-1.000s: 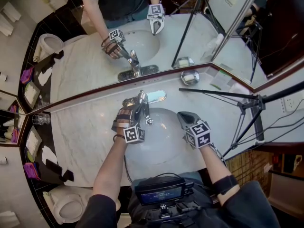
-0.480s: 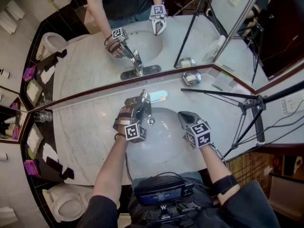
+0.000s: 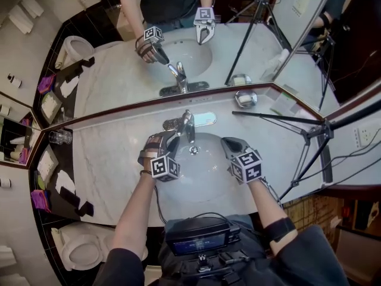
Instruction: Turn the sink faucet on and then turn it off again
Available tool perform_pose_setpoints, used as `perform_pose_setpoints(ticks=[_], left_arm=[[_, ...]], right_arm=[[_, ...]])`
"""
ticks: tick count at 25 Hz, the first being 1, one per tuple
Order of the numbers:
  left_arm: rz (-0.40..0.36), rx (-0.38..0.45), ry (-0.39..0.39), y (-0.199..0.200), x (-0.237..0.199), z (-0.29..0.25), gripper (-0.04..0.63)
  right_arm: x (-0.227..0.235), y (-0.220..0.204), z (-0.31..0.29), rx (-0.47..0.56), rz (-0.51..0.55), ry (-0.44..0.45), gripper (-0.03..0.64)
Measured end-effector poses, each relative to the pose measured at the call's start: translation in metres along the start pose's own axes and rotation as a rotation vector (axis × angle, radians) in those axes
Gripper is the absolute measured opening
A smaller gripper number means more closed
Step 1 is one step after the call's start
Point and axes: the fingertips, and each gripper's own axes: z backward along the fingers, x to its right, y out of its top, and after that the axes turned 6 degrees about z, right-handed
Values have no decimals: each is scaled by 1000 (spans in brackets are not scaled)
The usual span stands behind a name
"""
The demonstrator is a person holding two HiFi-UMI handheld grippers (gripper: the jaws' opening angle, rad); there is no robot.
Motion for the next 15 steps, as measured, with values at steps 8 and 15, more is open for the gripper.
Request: perform_pose_setpoints(ticks=[8, 15], left_arm=[[323, 67, 33, 13, -22, 46, 0], [484, 98, 31, 11, -21, 75, 0]], right_arm=[[-7, 15, 9, 24, 30, 12, 18], [-6, 29, 18, 57, 45, 13, 18]])
